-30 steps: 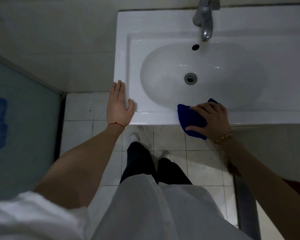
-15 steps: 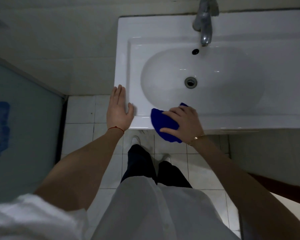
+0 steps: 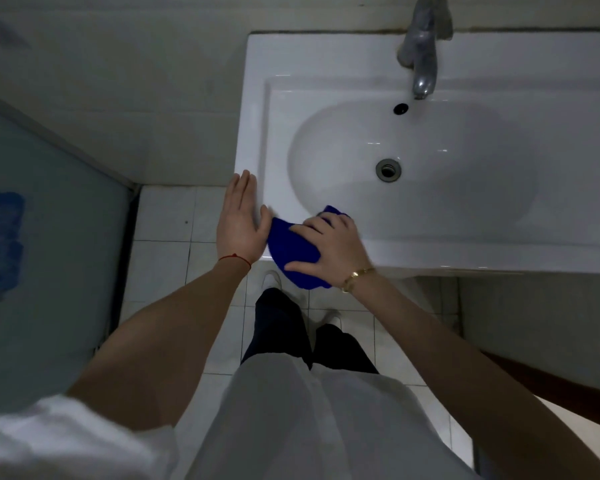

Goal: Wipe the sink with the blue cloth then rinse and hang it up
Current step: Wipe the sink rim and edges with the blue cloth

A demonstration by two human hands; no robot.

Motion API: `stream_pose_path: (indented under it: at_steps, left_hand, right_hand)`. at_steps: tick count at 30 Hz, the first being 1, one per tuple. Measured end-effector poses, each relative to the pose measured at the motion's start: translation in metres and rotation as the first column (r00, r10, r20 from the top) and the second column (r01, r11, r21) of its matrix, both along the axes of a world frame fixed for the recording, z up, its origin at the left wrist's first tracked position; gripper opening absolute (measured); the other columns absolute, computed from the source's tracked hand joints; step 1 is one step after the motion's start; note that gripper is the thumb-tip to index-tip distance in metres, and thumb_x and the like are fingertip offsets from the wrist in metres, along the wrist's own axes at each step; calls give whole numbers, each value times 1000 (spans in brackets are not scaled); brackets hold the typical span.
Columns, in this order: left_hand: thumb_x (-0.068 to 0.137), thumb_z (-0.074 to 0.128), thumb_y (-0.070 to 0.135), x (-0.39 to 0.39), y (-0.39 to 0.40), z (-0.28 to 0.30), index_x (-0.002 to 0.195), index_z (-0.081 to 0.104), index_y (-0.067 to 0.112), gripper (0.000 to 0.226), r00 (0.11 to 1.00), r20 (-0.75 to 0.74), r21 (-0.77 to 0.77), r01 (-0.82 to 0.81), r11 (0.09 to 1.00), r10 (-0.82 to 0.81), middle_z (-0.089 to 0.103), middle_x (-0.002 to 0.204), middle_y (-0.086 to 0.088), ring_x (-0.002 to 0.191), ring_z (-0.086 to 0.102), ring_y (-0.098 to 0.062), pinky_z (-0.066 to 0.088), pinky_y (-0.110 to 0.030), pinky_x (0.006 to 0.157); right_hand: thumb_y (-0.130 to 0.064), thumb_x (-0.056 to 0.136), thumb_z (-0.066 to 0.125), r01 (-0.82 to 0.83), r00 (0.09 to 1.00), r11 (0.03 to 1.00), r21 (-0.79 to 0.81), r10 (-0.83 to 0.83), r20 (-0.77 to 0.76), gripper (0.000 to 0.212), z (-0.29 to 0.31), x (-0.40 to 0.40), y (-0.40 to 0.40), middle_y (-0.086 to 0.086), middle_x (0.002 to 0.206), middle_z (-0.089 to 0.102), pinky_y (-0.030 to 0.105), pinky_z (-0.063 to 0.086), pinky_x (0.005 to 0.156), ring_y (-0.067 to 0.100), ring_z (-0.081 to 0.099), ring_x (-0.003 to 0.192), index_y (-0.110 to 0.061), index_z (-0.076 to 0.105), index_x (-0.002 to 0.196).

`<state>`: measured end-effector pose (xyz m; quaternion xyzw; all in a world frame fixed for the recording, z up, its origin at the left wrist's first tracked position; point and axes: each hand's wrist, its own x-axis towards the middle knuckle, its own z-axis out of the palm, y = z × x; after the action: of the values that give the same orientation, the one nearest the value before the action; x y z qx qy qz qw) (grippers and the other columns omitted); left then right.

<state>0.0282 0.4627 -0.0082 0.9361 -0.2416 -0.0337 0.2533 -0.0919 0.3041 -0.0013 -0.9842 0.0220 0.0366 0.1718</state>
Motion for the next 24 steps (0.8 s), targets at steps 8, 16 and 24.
stream_pose_path:
  at_steps: [8, 16, 24]
  left_hand:
    - [99, 46, 21, 0, -1, 2, 152, 29, 6, 57, 1000, 6, -32, -4, 999, 4, 25, 161, -5, 150, 15, -19, 0, -11, 116]
    - [98, 47, 20, -1, -3, 0, 151, 30, 5, 58, 1000, 5, -23, -18, 1000, 18, 26, 160, -6, 150, 15, -20, 8, -20, 119]
    - [103, 38, 30, 1, -1, -3, 153, 25, 7, 57, 1000, 7, 15, 0, 1000, -1, 22, 162, -5, 150, 12, -17, 5, -21, 119]
  right_hand:
    - [-81, 75, 43, 245, 960, 961, -125, -222, 170, 78, -3, -116, -130, 3, 118, 64, 44, 34, 96, 30, 52, 111, -22, 61, 123]
    - [-82, 68, 51, 228, 967, 969, -99, -214, 138, 76, -5, -81, -83, -3, 115, 64, 43, 33, 96, 28, 54, 108, -27, 63, 119]
    - [-68, 84, 49, 282, 950, 949, 140, -297, 98, 47, -8, -25, -35, -13, 110, 63, 34, 28, 95, 16, 53, 104, -33, 65, 110]
